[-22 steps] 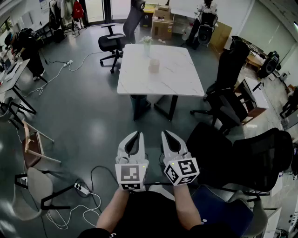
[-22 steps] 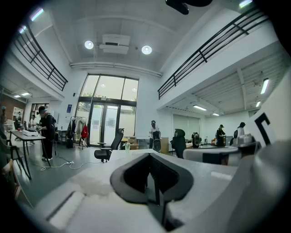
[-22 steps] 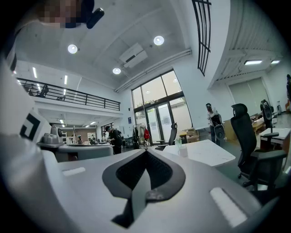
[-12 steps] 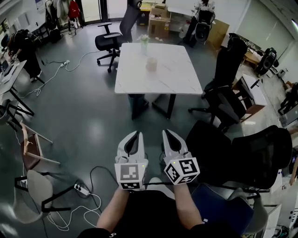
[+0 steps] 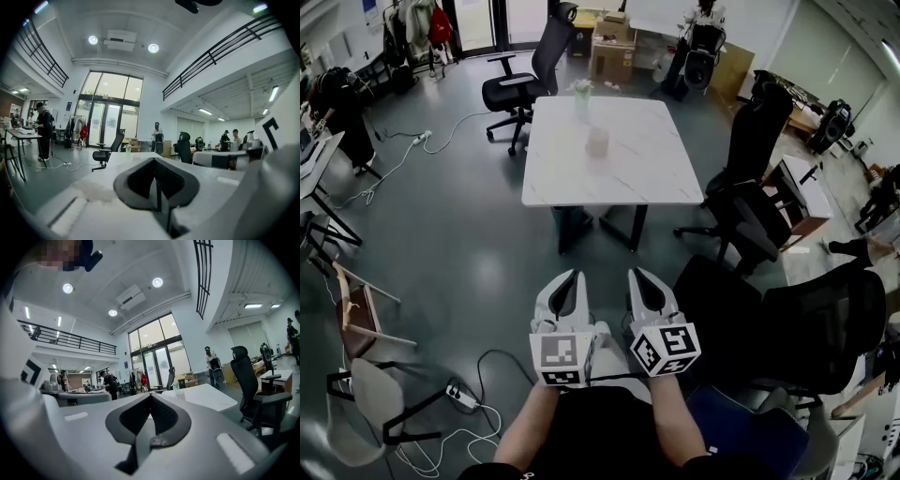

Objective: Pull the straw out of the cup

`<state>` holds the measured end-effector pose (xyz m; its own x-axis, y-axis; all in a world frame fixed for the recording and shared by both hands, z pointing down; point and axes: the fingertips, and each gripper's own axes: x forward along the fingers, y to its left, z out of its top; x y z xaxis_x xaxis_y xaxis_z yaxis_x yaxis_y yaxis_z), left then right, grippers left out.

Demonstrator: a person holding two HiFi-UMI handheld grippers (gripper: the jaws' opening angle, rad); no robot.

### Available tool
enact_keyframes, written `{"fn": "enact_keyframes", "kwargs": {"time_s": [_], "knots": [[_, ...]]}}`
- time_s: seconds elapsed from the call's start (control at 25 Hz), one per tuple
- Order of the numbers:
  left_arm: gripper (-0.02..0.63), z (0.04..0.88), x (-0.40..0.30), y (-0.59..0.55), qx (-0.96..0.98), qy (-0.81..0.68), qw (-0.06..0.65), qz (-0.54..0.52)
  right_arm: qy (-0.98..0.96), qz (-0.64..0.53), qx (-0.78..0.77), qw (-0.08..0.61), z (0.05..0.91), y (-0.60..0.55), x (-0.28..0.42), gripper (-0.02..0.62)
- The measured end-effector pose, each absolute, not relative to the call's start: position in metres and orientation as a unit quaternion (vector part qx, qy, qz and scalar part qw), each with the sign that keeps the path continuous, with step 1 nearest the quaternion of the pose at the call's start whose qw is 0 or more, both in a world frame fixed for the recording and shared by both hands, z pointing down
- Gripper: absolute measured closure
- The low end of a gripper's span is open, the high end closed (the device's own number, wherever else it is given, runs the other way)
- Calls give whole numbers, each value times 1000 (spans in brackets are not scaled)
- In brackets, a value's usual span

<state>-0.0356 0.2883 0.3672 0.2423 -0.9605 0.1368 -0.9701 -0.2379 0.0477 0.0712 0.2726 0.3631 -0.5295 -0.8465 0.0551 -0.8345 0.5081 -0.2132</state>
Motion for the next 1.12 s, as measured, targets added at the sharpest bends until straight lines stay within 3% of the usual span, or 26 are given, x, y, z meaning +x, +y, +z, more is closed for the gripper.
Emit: {"fn": "enact_keyframes", "kwargs": {"time_s": [0.6, 1.12], "knots": [[606, 387, -73, 129, 748, -659, 60, 46, 872, -122, -472, 42, 380, 97, 59, 592], [604, 371, -40, -49, 752, -653, 57, 65, 875, -133, -461, 58, 360, -83, 81, 592]]}}
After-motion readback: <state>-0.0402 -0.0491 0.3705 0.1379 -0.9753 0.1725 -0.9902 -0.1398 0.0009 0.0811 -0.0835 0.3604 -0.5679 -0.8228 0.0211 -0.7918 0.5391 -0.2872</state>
